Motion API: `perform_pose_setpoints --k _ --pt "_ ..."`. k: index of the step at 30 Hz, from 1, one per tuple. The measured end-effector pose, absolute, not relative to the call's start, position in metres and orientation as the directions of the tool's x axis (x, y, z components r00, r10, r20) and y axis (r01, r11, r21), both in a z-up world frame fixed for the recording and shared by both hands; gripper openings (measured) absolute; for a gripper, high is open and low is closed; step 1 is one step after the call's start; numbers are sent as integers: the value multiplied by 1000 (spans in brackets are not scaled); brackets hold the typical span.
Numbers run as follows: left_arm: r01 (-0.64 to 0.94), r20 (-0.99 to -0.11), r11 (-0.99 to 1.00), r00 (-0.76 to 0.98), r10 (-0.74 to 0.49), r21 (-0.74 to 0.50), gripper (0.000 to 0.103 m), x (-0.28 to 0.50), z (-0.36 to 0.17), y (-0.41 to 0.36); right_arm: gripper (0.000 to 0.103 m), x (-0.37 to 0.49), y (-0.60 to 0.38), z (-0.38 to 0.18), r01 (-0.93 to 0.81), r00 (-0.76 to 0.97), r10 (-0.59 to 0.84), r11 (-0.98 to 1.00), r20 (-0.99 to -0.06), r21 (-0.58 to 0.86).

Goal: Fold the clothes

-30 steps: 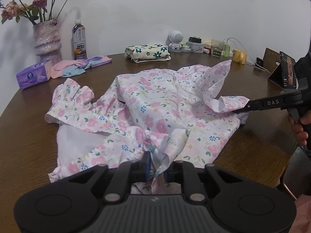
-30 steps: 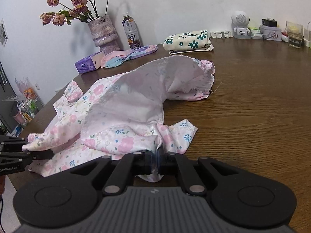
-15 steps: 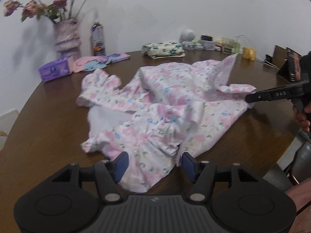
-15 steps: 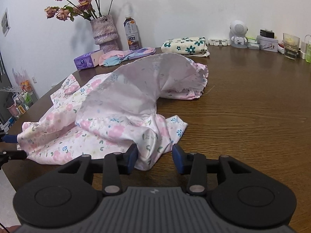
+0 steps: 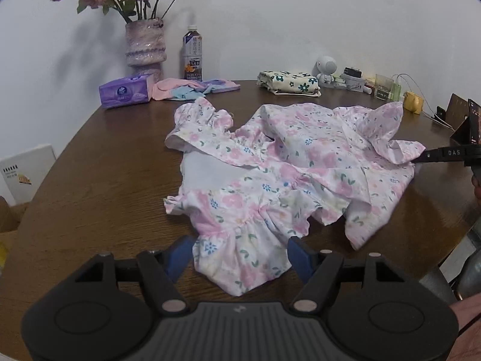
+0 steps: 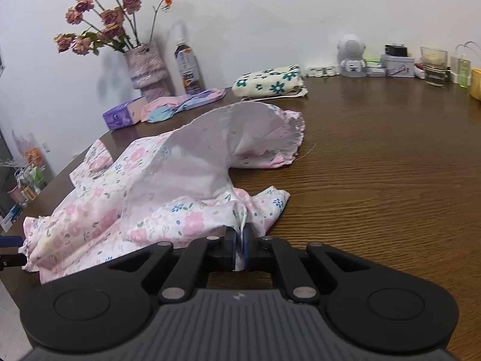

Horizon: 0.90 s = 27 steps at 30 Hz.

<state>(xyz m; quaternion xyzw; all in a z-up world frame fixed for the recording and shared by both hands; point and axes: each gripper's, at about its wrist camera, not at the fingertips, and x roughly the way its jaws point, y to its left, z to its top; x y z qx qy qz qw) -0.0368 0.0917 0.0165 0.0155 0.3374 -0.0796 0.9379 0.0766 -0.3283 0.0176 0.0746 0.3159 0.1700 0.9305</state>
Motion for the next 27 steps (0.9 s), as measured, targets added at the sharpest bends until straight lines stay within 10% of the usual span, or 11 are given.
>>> perform_pose_setpoints --k 5,9,27 --pt "94 -653 996 754 -74 -4 64 -27 9 93 4 74 -333 17 -254 753 350 936 -557 245" --pt "73 -657 997 750 -81 -39 3 -22 7 98 3 73 -334 17 -248 759 351 934 -548 256" --pt "58 -198 992 977 -79 -112 3 -72 151 136 1 43 -375 144 -312 886 406 879 -225 360"
